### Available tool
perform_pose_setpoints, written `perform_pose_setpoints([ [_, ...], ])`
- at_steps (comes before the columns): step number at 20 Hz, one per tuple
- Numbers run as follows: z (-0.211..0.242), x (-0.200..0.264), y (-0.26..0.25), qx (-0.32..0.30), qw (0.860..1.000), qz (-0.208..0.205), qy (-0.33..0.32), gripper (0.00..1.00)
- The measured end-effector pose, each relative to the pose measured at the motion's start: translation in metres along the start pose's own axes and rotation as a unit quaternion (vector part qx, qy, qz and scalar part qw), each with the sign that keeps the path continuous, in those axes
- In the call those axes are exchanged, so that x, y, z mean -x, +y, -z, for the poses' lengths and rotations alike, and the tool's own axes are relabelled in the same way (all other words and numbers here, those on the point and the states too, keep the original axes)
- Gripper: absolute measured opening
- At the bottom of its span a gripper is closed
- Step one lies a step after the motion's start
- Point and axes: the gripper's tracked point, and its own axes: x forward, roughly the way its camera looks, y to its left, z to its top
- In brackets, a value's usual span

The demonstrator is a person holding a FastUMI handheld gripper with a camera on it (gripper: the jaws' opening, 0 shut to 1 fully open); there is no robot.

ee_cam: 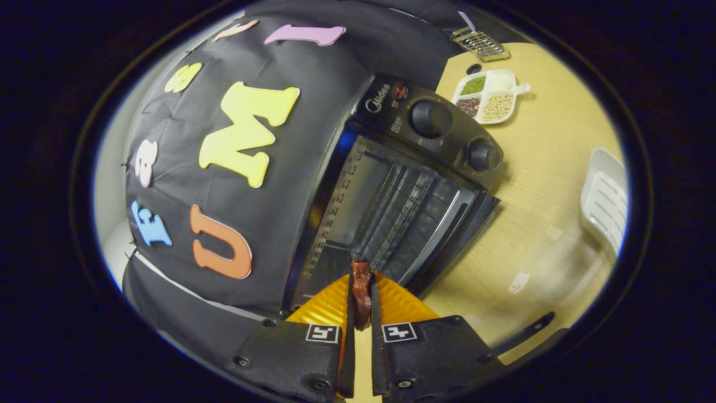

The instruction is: Open the toaster oven, put the food inside, and close the toaster oven door.

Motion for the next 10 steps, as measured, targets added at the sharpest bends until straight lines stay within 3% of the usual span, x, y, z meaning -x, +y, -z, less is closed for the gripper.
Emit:
perform_pose_setpoints([
  [6, -0.014, -0.046, -0.009, 0.006, 0.997, 0.047, -0.057, 0.15],
  [10, -0.018, -0.057, -0.013, 0.002, 0.996, 0.055, -0.07, 0.15],
])
